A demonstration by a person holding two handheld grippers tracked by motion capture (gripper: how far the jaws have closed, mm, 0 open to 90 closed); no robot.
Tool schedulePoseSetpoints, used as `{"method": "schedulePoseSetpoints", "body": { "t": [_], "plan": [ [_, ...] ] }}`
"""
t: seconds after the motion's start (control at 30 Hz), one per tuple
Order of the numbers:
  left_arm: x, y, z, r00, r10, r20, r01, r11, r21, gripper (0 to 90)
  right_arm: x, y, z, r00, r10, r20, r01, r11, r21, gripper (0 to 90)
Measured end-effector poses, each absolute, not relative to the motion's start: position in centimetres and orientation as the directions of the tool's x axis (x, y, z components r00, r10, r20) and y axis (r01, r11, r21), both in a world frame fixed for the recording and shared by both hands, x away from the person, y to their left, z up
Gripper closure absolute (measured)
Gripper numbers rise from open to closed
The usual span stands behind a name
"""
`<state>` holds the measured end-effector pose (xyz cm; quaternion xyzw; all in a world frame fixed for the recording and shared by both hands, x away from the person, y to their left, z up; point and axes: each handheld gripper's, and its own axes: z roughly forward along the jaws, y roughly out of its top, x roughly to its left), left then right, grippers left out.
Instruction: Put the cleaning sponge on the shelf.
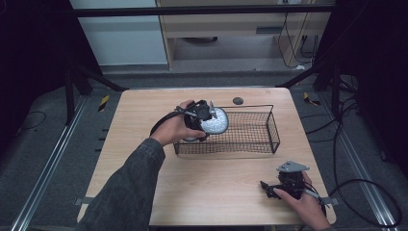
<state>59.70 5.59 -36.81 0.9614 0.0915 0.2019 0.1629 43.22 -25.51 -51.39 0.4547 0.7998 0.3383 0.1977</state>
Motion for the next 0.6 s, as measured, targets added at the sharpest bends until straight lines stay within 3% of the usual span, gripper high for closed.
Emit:
{"method": "schedulePoseSetpoints", "body": {
  "t": [0.47,0.6],
  "plan": [
    [60.19,5.2,-37.66,0.903,0.235,0.36,0.112,-0.937,0.332,10.1,43.23,-25.52,-51.4,-0.509,0.86,-0.01,0.592,0.358,0.722,0.3],
    [60.63,5.47,-37.78,0.898,0.28,0.339,0.15,-0.92,0.362,6.7,43.23,-25.52,-51.4,-0.509,0.86,-0.01,0.592,0.358,0.722,0.3]
  ]
}}
